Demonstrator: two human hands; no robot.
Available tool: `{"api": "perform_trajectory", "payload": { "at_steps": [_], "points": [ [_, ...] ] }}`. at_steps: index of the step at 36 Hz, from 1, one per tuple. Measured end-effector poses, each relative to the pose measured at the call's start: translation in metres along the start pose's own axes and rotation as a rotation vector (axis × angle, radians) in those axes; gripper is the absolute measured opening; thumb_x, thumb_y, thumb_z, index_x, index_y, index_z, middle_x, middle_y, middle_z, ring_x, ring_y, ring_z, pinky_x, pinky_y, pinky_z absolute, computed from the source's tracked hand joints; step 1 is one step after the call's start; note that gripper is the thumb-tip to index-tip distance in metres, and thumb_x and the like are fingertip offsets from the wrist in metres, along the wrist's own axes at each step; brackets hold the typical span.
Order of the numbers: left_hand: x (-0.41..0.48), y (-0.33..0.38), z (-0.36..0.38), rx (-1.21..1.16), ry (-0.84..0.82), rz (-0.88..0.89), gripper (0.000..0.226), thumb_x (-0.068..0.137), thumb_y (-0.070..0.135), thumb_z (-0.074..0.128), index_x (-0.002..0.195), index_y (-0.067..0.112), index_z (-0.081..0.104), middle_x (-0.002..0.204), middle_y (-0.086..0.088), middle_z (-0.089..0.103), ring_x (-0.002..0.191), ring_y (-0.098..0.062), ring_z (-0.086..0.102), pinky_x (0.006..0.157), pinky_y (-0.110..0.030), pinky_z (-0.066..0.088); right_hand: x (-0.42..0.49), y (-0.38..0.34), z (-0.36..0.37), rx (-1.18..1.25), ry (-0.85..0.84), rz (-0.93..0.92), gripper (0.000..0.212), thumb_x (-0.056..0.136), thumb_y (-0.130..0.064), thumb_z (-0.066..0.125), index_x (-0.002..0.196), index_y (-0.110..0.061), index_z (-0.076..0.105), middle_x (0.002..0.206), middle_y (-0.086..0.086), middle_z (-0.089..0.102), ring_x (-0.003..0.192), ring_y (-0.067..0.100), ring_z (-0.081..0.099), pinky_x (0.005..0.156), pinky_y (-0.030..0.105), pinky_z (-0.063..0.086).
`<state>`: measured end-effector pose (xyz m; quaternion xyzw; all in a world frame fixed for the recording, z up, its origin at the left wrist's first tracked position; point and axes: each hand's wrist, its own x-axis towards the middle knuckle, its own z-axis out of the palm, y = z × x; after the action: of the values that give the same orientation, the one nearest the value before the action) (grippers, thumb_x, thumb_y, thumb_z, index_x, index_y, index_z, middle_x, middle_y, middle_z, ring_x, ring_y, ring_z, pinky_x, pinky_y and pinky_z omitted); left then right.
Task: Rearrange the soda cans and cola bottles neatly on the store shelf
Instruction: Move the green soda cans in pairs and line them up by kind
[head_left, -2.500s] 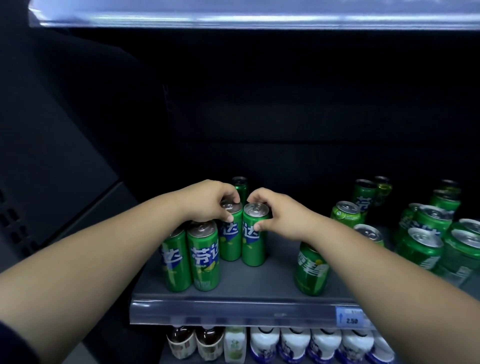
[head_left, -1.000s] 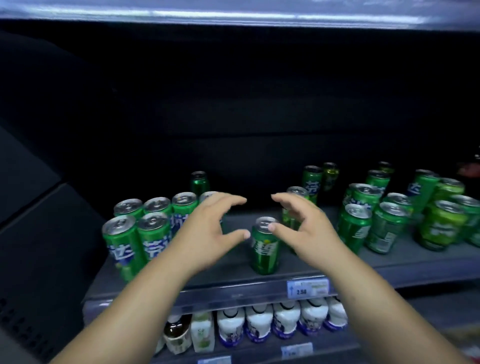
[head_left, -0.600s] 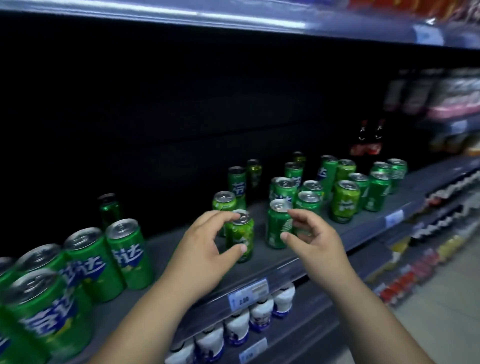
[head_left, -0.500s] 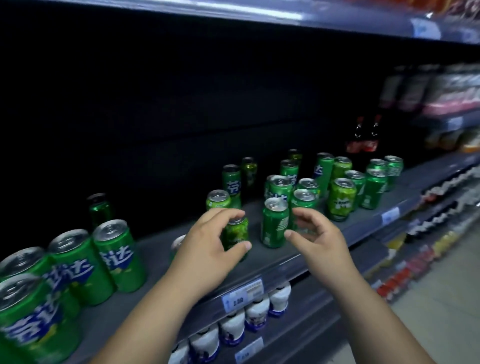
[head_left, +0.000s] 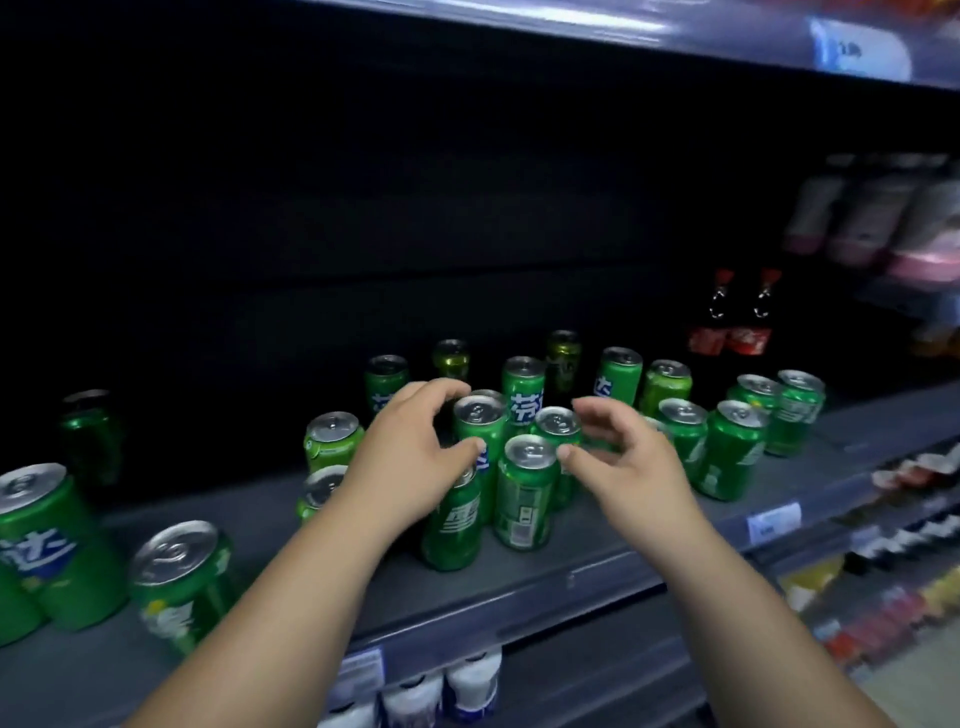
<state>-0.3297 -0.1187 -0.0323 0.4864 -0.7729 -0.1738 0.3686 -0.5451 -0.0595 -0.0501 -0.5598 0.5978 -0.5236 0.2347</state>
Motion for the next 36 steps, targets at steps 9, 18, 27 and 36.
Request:
{"api": "perform_trajectory", "payload": {
  "at_steps": [9,18,27,36],
  "points": [
    [0.028,0.006,0.02,0.085,-0.077,-0.166,0.069,0.072,0.035,0.082,0.134,0.034,0.051,0.131,0.011,0.057,0.118,-0.011,0.056,0.097,-0.03,0.046,0.095,0.009,0.006,-0.263,-0.225,-0.108,0.056,0.079,-0.023,0.081,0.13,-0.03,0.058,0.132,-0.004,0.058,0.118,0.015,0.057,0.099,0.036,0.049],
    [0.037,0.001,0.026,-0.052,-0.116,-0.251,0.063,0.068,0.028,0.086,0.123,0.039,0.059,0.11,0.018,0.067,0.099,-0.002,0.064,0.088,-0.029,0.053,0.154,0.02,0.016,-0.431,-0.37,-0.097,0.076,0.078,-0.018,0.083,0.145,-0.018,0.048,0.139,0.008,0.058,0.119,0.023,0.059,0.091,0.026,0.048],
    [0.04,0.003,0.023,-0.126,0.004,-0.223,0.064,0.064,0.027,0.09,0.12,0.036,0.061,0.111,0.018,0.065,0.101,0.0,0.061,0.095,-0.033,0.05,0.164,0.032,0.024,-0.407,-0.373,-0.13,0.067,0.077,-0.017,0.083,0.136,-0.022,0.051,0.118,0.007,0.065,0.099,0.02,0.064,0.079,0.024,0.049],
    [0.05,0.033,-0.021,-0.127,0.138,-0.107,0.061,0.065,0.027,0.089,0.116,0.037,0.058,0.107,0.019,0.064,0.1,0.007,0.06,0.089,-0.021,0.049,0.162,-0.017,-0.013,-0.281,-0.259,-0.27,0.061,0.064,-0.03,0.086,0.11,-0.044,0.049,0.106,-0.003,0.069,0.091,0.016,0.067,0.084,0.041,0.058]
  ]
}}
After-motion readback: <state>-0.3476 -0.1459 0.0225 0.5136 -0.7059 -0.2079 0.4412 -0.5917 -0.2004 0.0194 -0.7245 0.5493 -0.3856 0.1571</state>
